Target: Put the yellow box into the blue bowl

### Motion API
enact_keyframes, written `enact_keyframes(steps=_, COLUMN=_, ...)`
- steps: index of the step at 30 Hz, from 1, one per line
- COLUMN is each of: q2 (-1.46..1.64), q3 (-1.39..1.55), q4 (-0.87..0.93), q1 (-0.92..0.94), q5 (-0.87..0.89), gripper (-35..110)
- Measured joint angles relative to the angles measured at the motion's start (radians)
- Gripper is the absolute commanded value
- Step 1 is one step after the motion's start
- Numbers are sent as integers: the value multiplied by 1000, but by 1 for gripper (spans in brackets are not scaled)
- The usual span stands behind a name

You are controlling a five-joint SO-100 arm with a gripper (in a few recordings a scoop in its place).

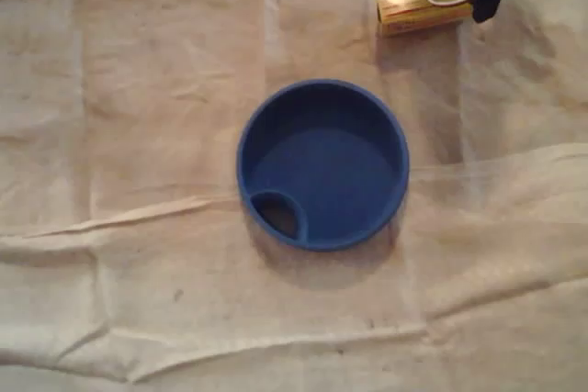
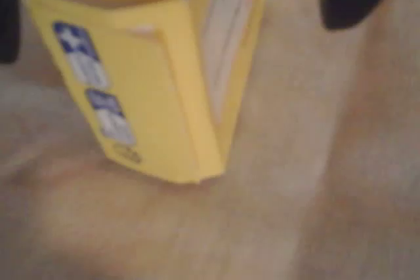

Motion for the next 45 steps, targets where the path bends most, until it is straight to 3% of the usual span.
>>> enact_keyframes(steps=16, q2=0, q3=0, q4=0, q1=0, q5=0, gripper=25)
enact_keyframes(steps=27, q2=0, q3=0, q4=-34, q1=0, q5=0, gripper=-1)
enact_keyframes(steps=37, q2=0, q3=0, q4=-48, q1=0, q5=0, gripper=0)
enact_keyframes(steps=45, q2=132, q3=0, q4=40, q1=0, q5=0, gripper=0)
